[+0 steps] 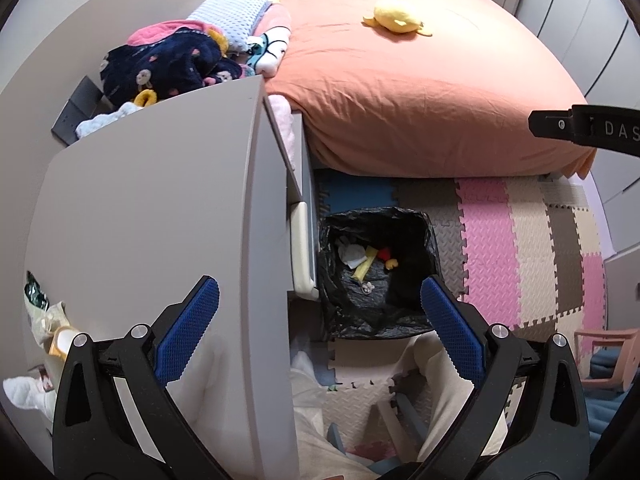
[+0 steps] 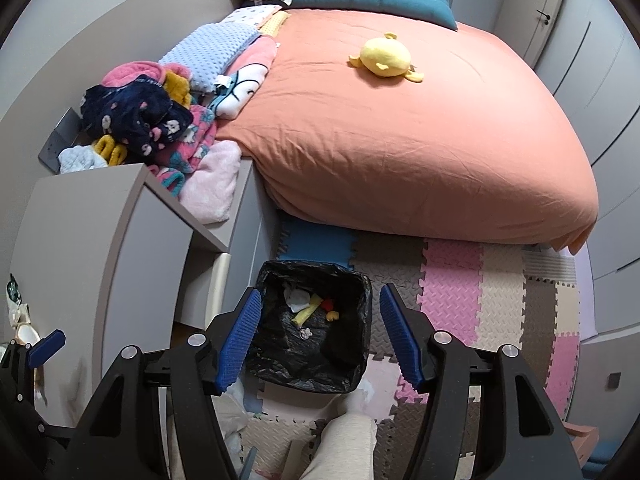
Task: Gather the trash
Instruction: 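Move both grippers back over the table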
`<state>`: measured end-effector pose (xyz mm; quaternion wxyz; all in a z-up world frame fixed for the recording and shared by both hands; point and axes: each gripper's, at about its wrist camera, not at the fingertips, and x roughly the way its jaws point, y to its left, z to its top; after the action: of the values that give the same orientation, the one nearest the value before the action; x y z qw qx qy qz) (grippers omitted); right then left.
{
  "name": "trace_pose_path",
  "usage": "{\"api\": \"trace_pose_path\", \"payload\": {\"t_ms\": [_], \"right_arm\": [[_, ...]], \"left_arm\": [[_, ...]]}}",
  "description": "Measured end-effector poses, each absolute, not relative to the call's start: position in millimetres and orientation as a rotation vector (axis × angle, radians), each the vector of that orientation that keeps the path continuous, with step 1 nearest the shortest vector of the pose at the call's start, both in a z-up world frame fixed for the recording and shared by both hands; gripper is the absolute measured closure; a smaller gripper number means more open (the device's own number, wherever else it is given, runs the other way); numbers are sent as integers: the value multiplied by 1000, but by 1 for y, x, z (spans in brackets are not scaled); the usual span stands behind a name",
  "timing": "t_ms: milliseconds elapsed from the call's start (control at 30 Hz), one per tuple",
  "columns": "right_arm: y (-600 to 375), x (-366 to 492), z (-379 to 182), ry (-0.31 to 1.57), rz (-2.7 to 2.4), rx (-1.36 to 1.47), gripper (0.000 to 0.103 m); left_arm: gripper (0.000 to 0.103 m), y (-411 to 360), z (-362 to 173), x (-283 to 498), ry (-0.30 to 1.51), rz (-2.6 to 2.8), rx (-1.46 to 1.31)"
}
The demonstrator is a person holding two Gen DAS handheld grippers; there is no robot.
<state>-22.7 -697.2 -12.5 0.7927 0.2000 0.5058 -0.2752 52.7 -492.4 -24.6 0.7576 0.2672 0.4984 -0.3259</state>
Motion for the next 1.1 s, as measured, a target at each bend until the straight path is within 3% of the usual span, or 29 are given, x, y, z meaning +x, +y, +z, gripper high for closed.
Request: {"api": "trace_pose_path", "payload": {"t_ms": [1100], "right_arm": [[-556,38,18,1043,-377,270,40]], "left_arm": [[5,-321,11,85,1040,-473,364]]}}
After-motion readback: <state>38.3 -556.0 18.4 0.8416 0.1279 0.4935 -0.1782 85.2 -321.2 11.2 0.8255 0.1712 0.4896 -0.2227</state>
